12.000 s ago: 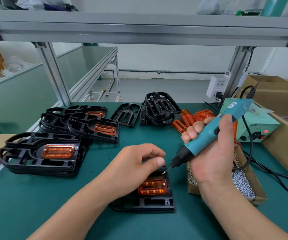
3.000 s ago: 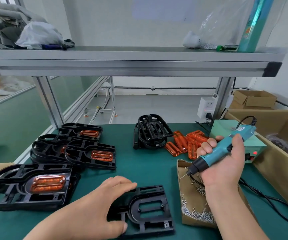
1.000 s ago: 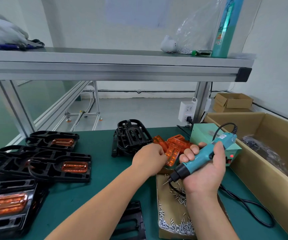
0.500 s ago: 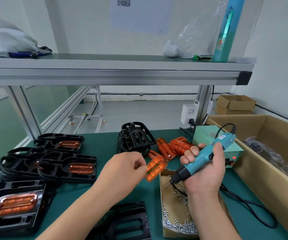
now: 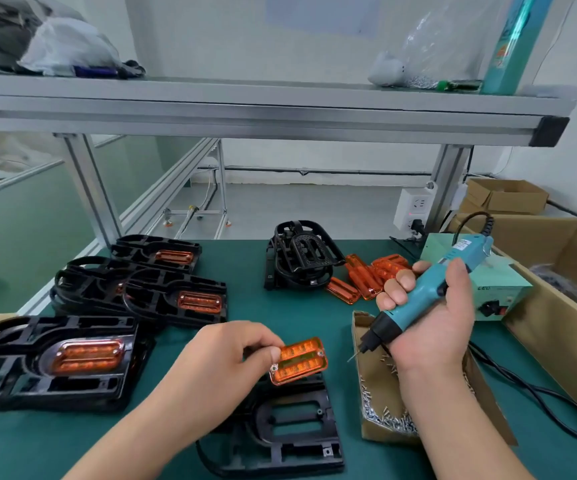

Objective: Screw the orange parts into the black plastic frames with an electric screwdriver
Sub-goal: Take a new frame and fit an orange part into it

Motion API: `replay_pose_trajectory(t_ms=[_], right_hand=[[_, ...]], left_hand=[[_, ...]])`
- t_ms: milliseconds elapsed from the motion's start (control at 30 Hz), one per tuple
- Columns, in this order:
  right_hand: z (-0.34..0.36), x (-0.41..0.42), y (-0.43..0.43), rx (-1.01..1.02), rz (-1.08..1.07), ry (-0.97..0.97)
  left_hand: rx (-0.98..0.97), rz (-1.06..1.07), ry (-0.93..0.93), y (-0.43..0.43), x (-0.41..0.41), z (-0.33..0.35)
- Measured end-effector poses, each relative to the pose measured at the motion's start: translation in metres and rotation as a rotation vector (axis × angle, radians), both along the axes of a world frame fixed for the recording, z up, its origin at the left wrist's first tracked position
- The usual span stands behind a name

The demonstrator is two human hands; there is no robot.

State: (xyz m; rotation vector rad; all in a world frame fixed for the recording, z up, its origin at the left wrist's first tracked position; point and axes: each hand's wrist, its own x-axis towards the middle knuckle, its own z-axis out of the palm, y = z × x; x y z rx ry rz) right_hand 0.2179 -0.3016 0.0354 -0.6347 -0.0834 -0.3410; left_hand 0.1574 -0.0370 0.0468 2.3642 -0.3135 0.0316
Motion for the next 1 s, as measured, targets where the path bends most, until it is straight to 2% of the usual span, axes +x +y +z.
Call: replay_pose_trajectory(t_ms=[333,500,767,1000], right_hand=[[0.002,-0.004,0.010,-0.060,0.020,0.002],[0.001,-0.004,0.011,-0.057,0.028,0.001],[0.000,-0.004,0.011,-0.062,0.018,0.004],[0.002,-0.005,0.011,-0.056,0.010,0.018]], left_hand=[[0.092,-0.069,-0.005,0.009,0.000,0.005],[0.106,-0.145,-0.064,0.006,-0.002,0.007],[0.037,-0.245,0.034,0.010,-0.002,0.008],[-0.106,-0.137,0.058,0.009,0.003,-0.002]])
